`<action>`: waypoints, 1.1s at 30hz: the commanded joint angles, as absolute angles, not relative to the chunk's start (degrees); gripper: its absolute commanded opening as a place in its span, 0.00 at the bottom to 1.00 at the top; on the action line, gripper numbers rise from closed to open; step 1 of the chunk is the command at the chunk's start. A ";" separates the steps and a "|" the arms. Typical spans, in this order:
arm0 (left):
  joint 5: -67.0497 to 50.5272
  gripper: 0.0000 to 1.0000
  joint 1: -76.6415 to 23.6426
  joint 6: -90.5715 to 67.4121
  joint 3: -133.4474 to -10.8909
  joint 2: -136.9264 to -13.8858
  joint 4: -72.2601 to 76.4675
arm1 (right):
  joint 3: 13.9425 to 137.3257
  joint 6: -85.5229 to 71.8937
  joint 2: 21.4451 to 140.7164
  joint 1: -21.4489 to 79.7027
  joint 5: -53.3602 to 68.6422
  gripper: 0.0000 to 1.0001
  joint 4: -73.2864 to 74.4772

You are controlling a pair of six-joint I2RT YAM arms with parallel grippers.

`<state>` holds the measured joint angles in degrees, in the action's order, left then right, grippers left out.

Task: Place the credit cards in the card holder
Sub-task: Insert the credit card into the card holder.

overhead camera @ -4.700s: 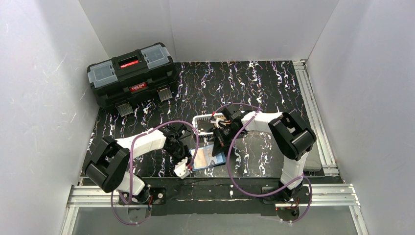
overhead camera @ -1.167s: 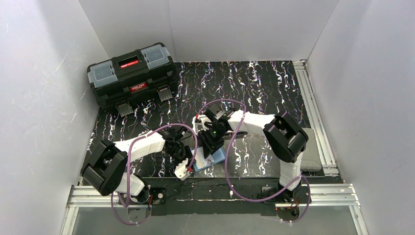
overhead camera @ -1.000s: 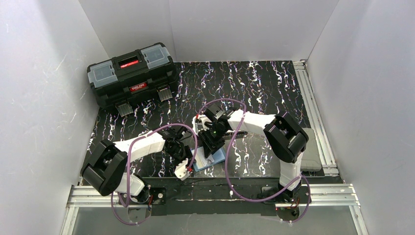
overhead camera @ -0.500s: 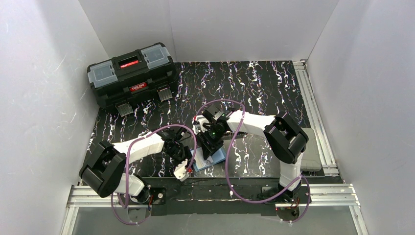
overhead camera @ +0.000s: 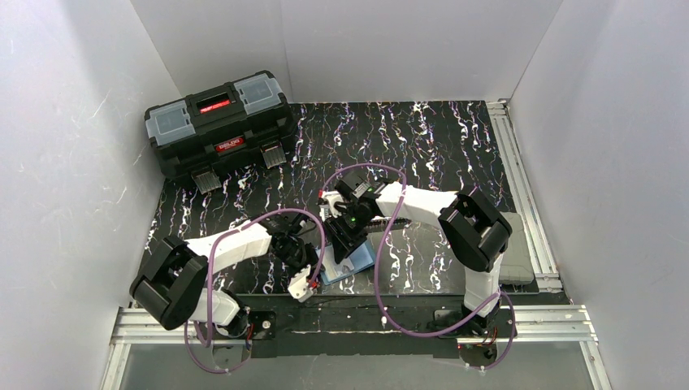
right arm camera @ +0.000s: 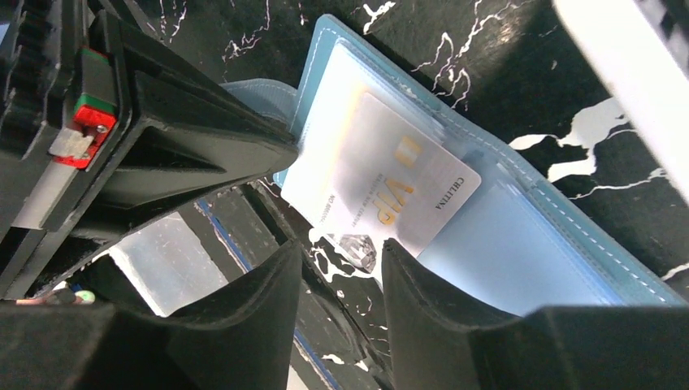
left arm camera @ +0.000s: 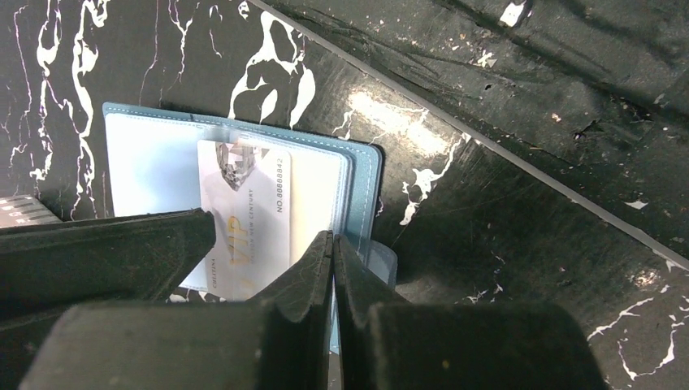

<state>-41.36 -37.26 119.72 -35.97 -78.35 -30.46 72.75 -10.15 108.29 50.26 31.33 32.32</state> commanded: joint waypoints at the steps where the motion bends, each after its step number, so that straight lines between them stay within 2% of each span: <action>1: -43.42 0.00 -37.43 125.22 -34.60 -75.98 -31.65 | 73.08 -11.18 105.22 49.14 28.63 0.48 30.80; 16: -43.23 0.00 -37.39 125.57 -34.34 -75.47 -31.73 | 72.18 -10.53 107.91 49.32 29.52 0.55 31.75; 33: -43.37 0.00 -37.40 126.17 -34.37 -76.29 -31.73 | 74.64 -9.62 110.21 51.14 31.28 0.55 31.70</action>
